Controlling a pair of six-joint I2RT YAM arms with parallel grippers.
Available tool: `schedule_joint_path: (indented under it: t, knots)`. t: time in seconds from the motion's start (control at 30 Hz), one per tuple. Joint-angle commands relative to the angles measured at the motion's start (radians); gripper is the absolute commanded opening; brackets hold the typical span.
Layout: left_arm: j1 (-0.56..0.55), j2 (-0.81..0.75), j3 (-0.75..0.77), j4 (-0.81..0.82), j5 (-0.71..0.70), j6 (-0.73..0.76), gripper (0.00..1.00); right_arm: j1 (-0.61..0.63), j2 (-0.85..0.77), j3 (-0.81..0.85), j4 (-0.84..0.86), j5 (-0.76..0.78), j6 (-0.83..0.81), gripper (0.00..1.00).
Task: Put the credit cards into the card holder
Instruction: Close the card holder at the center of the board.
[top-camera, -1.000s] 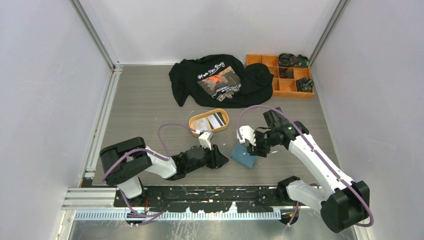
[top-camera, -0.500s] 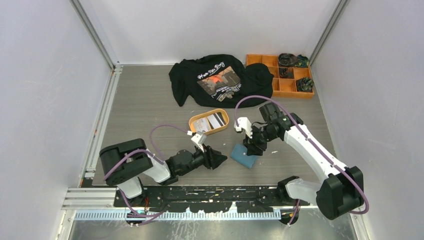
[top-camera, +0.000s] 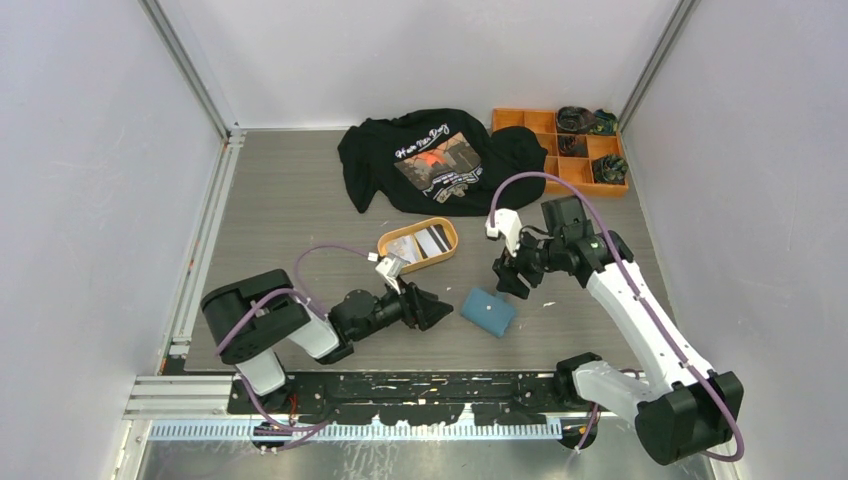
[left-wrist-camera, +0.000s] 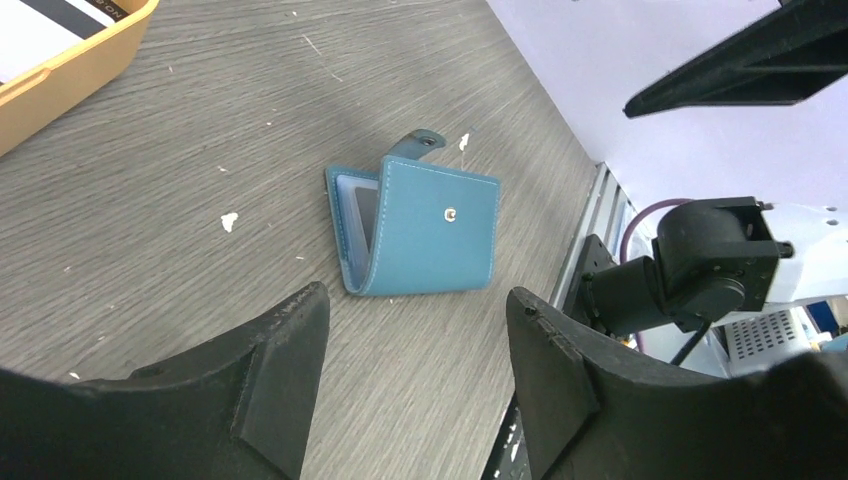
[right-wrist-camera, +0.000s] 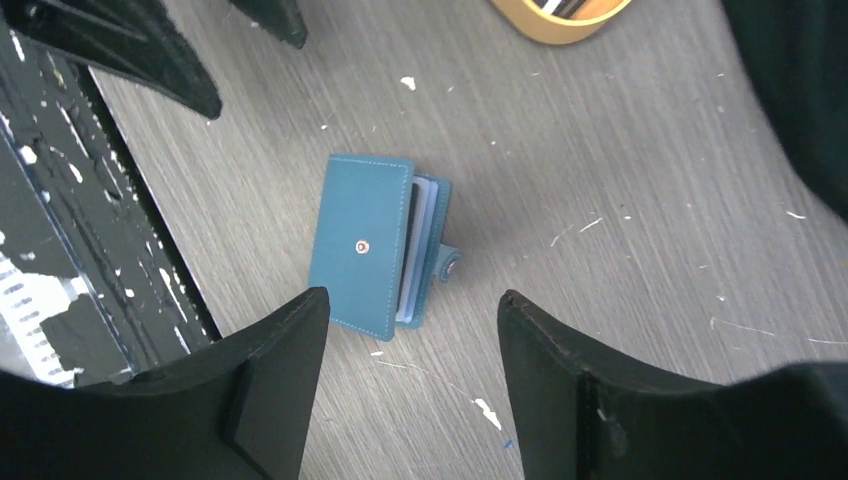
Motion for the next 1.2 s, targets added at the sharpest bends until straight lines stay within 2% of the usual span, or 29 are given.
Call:
schedule_joint_path:
  t: [0.0, 0.2, 0.43, 0.57, 0.67, 0.77, 0.83, 0.97, 1.17]
  knots:
    - [0.002, -0.075, -0.022, 0.045, 0.013, 0.028, 0.67, -0.008, -0.046, 0.075, 0.047, 0.005, 0.086, 0.70]
    - [0.002, -0.179, 0.019, -0.186, 0.017, 0.090, 0.68, -0.010, -0.034, 0.169, 0.005, -0.067, 0.123, 0.80]
    - [-0.004, -0.361, 0.120, -0.617, -0.039, 0.217, 0.68, -0.055, 0.020, 0.089, 0.057, -0.155, 0.141, 0.80]
    - [-0.006, -0.446, 0.149, -0.782, -0.112, 0.293, 0.69, -0.066, 0.020, 0.080, 0.048, -0.170, 0.139, 0.80]
    - [-0.003, -0.502, 0.132, -0.804, -0.155, 0.321, 0.71, -0.074, 0.009, 0.072, 0.057, -0.164, 0.147, 0.81]
    - [0.007, -0.544, 0.089, -0.778, -0.185, 0.312, 0.87, -0.080, 0.005, 0.062, 0.067, -0.162, 0.159, 0.82]
    - [0.027, -0.560, 0.063, -0.743, -0.162, 0.299, 0.93, -0.082, 0.010, 0.060, 0.070, -0.159, 0.169, 0.83]
    - [0.059, -0.541, 0.045, -0.687, -0.072, 0.287, 0.95, -0.083, 0.027, 0.062, 0.070, -0.156, 0.184, 0.83]
    - [0.071, -0.412, 0.065, -0.595, 0.035, 0.246, 0.95, -0.082, 0.049, 0.064, 0.063, -0.151, 0.190, 0.83]
